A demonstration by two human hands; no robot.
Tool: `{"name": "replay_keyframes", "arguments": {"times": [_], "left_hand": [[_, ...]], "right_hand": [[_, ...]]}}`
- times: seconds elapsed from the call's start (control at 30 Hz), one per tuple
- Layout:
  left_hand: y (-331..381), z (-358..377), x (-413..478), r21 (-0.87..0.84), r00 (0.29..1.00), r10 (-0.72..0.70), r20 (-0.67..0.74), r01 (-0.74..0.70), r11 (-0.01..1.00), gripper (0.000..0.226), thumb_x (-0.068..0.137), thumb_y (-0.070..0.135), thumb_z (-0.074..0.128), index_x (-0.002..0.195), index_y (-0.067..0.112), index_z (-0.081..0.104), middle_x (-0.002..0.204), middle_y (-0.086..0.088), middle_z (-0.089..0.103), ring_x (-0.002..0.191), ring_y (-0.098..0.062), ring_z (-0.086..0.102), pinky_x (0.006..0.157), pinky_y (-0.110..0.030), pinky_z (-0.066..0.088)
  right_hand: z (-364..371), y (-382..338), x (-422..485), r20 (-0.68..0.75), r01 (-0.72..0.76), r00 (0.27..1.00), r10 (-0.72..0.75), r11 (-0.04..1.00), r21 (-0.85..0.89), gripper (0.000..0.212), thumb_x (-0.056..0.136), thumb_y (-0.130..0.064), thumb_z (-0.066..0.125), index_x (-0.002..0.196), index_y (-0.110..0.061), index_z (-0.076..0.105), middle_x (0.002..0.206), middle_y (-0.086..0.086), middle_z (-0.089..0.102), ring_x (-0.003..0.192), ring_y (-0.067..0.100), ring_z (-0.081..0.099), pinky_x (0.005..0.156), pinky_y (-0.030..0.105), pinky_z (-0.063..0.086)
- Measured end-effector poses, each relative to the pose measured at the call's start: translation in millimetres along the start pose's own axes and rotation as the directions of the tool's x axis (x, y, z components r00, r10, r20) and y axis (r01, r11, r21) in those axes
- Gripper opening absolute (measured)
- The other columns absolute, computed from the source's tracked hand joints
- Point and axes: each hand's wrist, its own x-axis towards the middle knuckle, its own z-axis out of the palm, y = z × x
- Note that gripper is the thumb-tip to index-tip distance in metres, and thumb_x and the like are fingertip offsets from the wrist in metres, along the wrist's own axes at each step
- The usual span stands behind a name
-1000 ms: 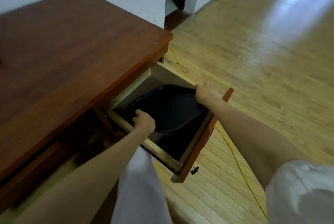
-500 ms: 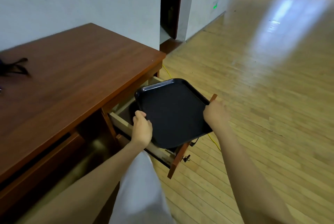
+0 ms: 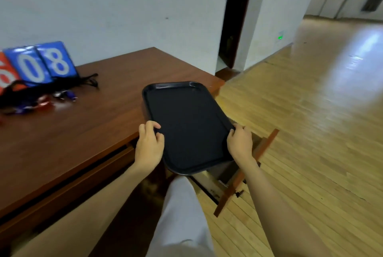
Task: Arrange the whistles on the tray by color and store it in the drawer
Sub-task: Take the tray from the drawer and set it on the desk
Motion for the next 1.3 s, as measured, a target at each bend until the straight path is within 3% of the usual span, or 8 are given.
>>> {"name": "replay_keyframes", "arguments": {"times": [0.2,0.37,0.77,0.97,1.1,1.2,1.27,1.3], "left_hand": [[-61,-72,-6,-0.054,0.959,-0.227,-0.169,0.221,0.974,0.016,0.092,0.014,0.050,0.107,0.017,0.045,0.100,-0.001,0.044,0.067,-0.012,0.046,0.060,-0.028,0.039],[-112,-129,-27,-0.154,0.896,-0.383,-0.227,0.355,0.922,0.019,0.093,0.017,0.054,0.108,0.013,0.043,0.077,-0.002,0.052,0.067,-0.018,0.053,0.059,-0.031,0.044],[-183,-217,-74,-0.191,0.727,-0.591,-0.350,0.562,0.805,0.011,0.092,0.017,0.057,0.082,0.013,0.060,0.075,-0.003,0.064,0.062,-0.017,0.058,0.054,-0.027,0.047],[-180,-231,-70,-0.613,0.591,-0.805,-0.054,0.617,0.494,0.003,0.092,0.000,0.055,0.090,0.003,0.056,0.080,-0.012,0.062,0.061,-0.020,0.061,0.048,-0.025,0.057],[-156,-212,-49,-0.687,0.620,-0.780,0.090,0.605,0.402,0.016,0.093,-0.004,0.049,0.107,-0.007,0.055,0.099,-0.023,0.061,0.075,-0.024,0.065,0.071,-0.032,0.059],[-136,-203,-31,-0.680,0.692,-0.667,0.277,0.631,0.372,0.033,0.094,0.001,0.050,0.127,-0.001,0.045,0.104,-0.021,0.064,0.083,-0.025,0.069,0.074,-0.031,0.060],[-133,-202,-21,-0.580,0.740,-0.616,0.271,0.636,0.509,0.030,0.095,0.006,0.051,0.124,0.001,0.047,0.097,-0.015,0.067,0.076,-0.021,0.069,0.067,-0.029,0.060],[-136,-205,-16,-0.457,0.768,-0.618,0.169,0.617,0.641,0.027,0.095,0.008,0.051,0.121,0.002,0.053,0.096,-0.012,0.068,0.076,-0.020,0.068,0.068,-0.030,0.059]], "right_hand": [[55,-84,-9,0.157,0.261,0.953,-0.259,0.965,0.010,0.037,0.100,-0.011,0.030,0.133,-0.007,0.048,0.131,0.015,0.044,0.115,0.035,0.047,0.094,0.045,0.045],[94,-149,-23,0.256,0.462,0.857,-0.447,0.887,0.003,0.038,0.100,-0.012,0.033,0.135,-0.008,0.046,0.130,0.014,0.045,0.112,0.034,0.049,0.092,0.045,0.047],[176,-276,-76,0.476,0.697,0.619,-0.625,0.717,0.035,0.030,0.099,-0.012,0.038,0.125,-0.008,0.052,0.125,0.014,0.048,0.113,0.033,0.047,0.090,0.043,0.046],[193,-307,-102,0.535,0.816,0.430,-0.727,0.567,0.115,0.040,0.096,-0.027,0.049,0.134,-0.013,0.049,0.140,0.010,0.046,0.130,0.030,0.041,0.107,0.043,0.038],[192,-315,-124,0.555,0.879,0.265,-0.788,0.435,0.198,0.035,0.096,-0.027,0.050,0.128,-0.015,0.056,0.138,0.006,0.047,0.132,0.025,0.039,0.106,0.040,0.035],[187,-311,-126,0.543,0.903,0.266,-0.797,0.403,0.150,0.036,0.096,-0.029,0.050,0.129,-0.015,0.056,0.136,0.007,0.048,0.130,0.025,0.040,0.104,0.039,0.036],[184,-303,-118,0.565,0.911,0.295,-0.771,0.405,0.077,0.038,0.096,-0.029,0.049,0.131,-0.015,0.053,0.137,0.008,0.048,0.131,0.026,0.040,0.105,0.040,0.036],[184,-298,-112,0.589,0.910,0.314,-0.745,0.414,0.038,0.040,0.097,-0.029,0.047,0.133,-0.014,0.051,0.138,0.009,0.047,0.132,0.027,0.038,0.105,0.041,0.036]]}}
